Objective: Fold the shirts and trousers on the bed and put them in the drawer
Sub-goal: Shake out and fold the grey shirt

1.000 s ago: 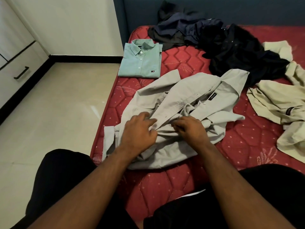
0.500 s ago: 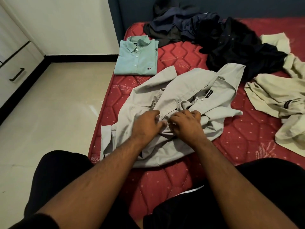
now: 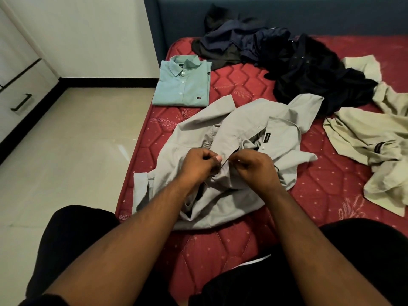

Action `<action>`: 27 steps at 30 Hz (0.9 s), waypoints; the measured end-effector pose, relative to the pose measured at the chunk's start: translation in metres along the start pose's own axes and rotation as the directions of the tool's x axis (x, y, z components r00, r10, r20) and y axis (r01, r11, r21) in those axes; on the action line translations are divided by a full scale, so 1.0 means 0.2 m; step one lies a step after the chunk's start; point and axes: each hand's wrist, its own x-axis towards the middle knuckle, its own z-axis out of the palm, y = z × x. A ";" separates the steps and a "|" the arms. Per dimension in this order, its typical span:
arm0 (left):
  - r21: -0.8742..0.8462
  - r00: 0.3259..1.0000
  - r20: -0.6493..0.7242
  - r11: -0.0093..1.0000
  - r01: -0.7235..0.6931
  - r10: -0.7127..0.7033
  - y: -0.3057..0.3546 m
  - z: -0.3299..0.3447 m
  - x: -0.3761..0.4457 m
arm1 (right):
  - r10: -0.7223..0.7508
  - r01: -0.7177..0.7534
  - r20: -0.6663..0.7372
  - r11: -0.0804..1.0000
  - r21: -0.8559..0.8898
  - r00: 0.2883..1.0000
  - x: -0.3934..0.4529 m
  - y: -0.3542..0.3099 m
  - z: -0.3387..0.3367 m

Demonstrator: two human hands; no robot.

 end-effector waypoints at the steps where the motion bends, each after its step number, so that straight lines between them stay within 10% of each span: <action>1: 0.040 1.000 -0.009 0.999 -0.029 0.029 0.00 0.00 0.00 | 0.004 -0.004 -0.001 1.000 0.015 1.000 0.00 0.00 -0.01; 8: 0.574 0.985 0.041 0.802 -0.163 0.170 0.01 0.00 0.02 | 0.041 -0.041 -0.008 0.997 0.062 0.999 -0.01 0.00 -0.01; 13: 0.044 0.997 -0.021 0.996 0.082 -0.081 0.05 0.01 0.02 | 0.009 -0.006 -0.024 0.992 0.127 1.000 0.00 0.01 -0.01; 18: -0.485 0.957 0.110 0.827 0.286 -0.267 0.16 -0.02 -0.01 | -0.004 0.022 -0.086 0.976 0.216 0.996 0.02 0.03 -0.02; 27: -0.301 0.996 0.085 0.952 0.053 -0.029 0.12 0.05 -0.08 | 0.141 -0.082 -0.175 0.949 0.306 0.974 0.02 -0.02 -0.02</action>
